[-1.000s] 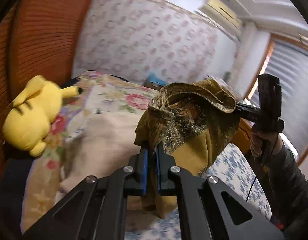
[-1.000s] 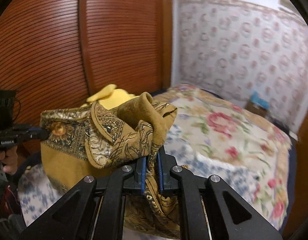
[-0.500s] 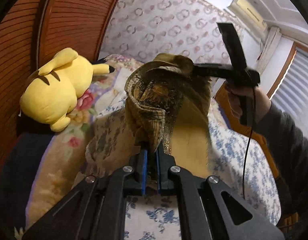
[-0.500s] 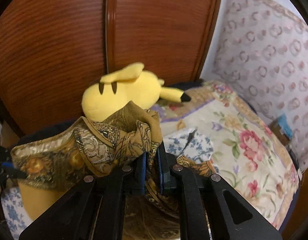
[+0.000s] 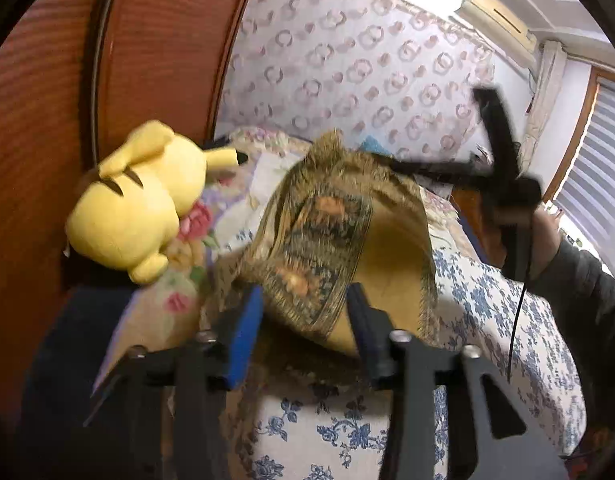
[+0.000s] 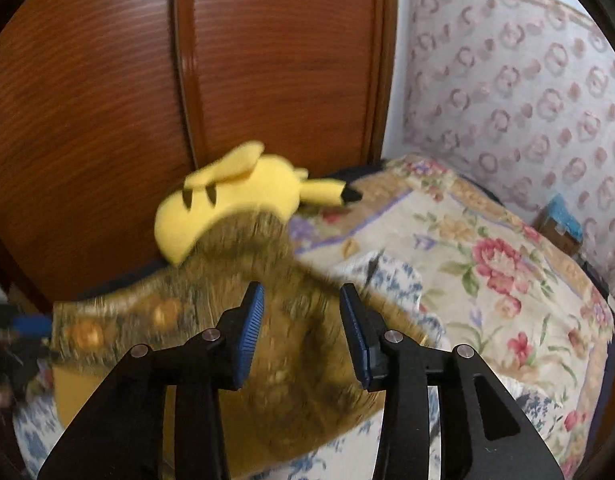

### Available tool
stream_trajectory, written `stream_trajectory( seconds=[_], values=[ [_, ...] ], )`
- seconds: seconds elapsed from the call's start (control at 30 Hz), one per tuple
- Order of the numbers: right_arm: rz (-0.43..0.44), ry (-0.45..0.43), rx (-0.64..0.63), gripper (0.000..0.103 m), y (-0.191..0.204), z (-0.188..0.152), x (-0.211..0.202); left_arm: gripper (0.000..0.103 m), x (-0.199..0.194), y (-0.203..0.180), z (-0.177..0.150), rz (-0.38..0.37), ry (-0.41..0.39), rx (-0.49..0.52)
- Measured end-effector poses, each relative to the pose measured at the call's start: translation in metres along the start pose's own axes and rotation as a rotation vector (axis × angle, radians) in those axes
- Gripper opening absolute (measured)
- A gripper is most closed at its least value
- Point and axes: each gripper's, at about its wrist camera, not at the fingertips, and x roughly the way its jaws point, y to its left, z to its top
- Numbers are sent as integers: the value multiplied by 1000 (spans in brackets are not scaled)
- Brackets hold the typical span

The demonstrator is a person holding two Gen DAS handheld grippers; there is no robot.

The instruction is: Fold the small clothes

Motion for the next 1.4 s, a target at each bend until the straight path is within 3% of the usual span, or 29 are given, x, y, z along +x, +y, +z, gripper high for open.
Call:
stream_trajectory(
  seconds=[0.07,0.27,0.4,0.57,0.7,0.8,1.0,1.17,1.4],
  values=[
    [-9,36,-9,41,4,-6,17,60,-2,-3,2,9,-6,19],
    [40,89,33,48,10,-13,65,60,-1,-12,1,29,24,49],
    [24,59,38,51,14,-20,62,60,-1,-20,-1,51,36,74],
    [-8,8,65,52,17,-25,29,60,-3,-32,-2,47,44,93],
    [32,-45,76,52,30,-41,-1,60,-9,-40,-4,40,35,100],
    [51,-24,63,53,45,-55,-1,60,-16,-47,-5,46,29,111],
    [-1,-26,89,53,54,-68,1,60,-33,-70,-5,67,-1,157],
    [-38,-82,115,53,57,-74,-46,60,-42,-92,-8,73,-25,201],
    [-108,-150,177,57,57,-108,-131,60,-55,-126,-16,74,-66,263]
  ],
)
